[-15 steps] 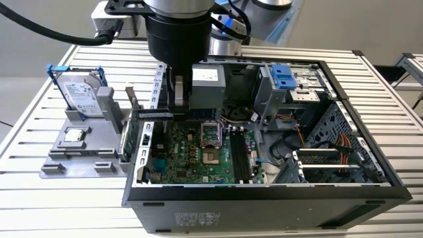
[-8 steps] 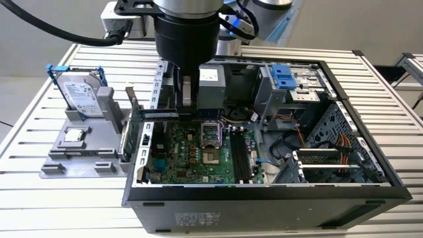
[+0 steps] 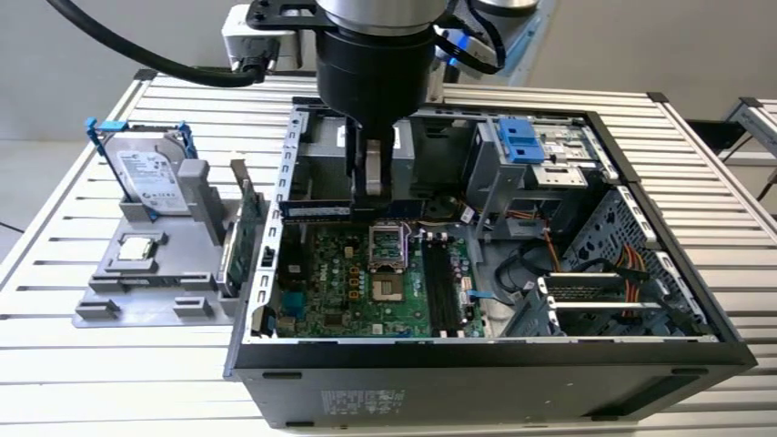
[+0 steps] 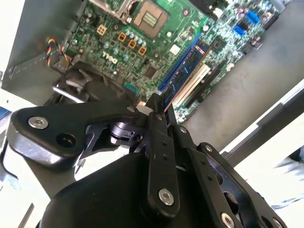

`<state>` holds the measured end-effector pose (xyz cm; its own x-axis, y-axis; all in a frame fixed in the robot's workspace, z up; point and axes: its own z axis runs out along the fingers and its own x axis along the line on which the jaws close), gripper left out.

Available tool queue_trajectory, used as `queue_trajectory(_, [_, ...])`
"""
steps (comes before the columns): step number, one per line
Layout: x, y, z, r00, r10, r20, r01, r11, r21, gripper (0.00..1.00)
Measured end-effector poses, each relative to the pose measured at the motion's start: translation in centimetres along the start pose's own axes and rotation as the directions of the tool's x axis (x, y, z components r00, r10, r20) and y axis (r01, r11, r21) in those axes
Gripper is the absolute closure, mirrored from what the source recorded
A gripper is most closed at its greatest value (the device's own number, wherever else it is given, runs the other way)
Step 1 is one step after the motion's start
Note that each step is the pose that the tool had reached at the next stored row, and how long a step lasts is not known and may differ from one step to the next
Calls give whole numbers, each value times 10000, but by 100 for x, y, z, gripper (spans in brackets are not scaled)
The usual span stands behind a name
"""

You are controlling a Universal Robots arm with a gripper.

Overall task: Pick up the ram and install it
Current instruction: 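Pick up the ram and move it above insertion slot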

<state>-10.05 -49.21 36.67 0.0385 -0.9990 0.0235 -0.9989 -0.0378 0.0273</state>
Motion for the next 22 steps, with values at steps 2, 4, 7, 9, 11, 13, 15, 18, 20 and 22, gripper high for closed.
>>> queue_trajectory(2, [2,-53,-1,10000,21,1,-21,10000,0,100])
queue_trajectory(4, [3,-94,-2,10000,33,1,-33,10000,-1,100])
queue_trajectory(7, [2,-141,-4,10000,41,1,-41,10000,-1,100])
queue_trajectory(9, [1,-163,-4,10000,41,1,-41,10000,-1,100])
queue_trajectory(11, [-1,-183,-5,10000,41,2,-41,10000,-1,100])
queue_trajectory(13, [-2,-208,-6,10000,42,2,-42,10000,-1,100])
queue_trajectory(15, [-2,-232,-7,10000,42,1,-42,10000,-2,100])
queue_trajectory(18, [-2,-272,-8,10000,41,2,-41,10000,-1,100])
queue_trajectory(20, [-2,-302,-8,10000,41,2,-41,10000,-1,100])
queue_trajectory(22, [-2,-334,-9,10000,41,1,-41,10000,-1,100])
